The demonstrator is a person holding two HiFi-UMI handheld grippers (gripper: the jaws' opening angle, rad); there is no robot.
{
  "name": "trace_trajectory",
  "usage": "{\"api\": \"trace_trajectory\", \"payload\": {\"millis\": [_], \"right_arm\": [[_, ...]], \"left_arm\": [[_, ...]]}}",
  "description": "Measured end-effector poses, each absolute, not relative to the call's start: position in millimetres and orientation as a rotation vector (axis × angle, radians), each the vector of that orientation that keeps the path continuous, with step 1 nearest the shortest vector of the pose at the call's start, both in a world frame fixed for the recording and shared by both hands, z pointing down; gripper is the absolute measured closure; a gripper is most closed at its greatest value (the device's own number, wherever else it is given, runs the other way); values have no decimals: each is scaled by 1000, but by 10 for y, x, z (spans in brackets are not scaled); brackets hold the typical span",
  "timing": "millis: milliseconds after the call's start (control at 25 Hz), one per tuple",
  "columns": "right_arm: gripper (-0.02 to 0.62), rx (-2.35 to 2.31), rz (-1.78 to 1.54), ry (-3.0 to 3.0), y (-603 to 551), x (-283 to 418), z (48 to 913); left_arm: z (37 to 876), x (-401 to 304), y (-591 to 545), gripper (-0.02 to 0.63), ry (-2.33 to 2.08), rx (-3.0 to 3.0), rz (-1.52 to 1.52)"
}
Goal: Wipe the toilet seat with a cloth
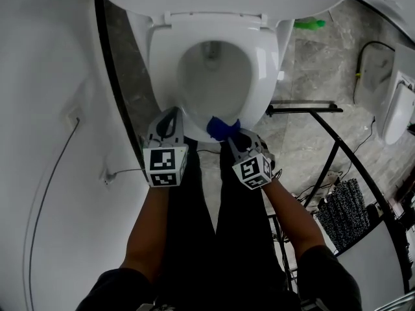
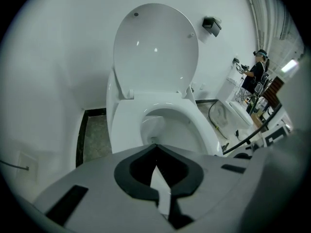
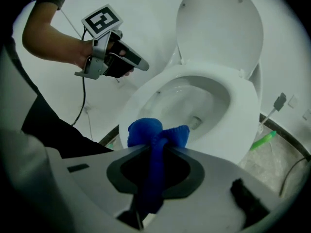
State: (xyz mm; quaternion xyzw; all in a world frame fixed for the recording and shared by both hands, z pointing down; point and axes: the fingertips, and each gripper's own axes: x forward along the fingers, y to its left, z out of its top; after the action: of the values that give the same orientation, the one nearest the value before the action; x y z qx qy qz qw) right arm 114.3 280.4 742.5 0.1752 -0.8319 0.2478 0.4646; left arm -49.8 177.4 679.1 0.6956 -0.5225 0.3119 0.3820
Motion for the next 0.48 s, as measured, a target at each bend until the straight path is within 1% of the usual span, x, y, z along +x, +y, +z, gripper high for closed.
{"api": "trace_trajectory", "payload": {"millis": [200,400,480], "right_arm": [[528,255,570,-2113,3005,796,7421],[528,92,395,-2171,3209,341,7422],[528,83,392,-2182,3219,173,7429]], "left_arm": [[6800,-612,1832,597,-1359,1743,790],[6810,-697,1898,597,-1380,1717,783],[6803,-730,1927,597,-1379,1709,782]]}}
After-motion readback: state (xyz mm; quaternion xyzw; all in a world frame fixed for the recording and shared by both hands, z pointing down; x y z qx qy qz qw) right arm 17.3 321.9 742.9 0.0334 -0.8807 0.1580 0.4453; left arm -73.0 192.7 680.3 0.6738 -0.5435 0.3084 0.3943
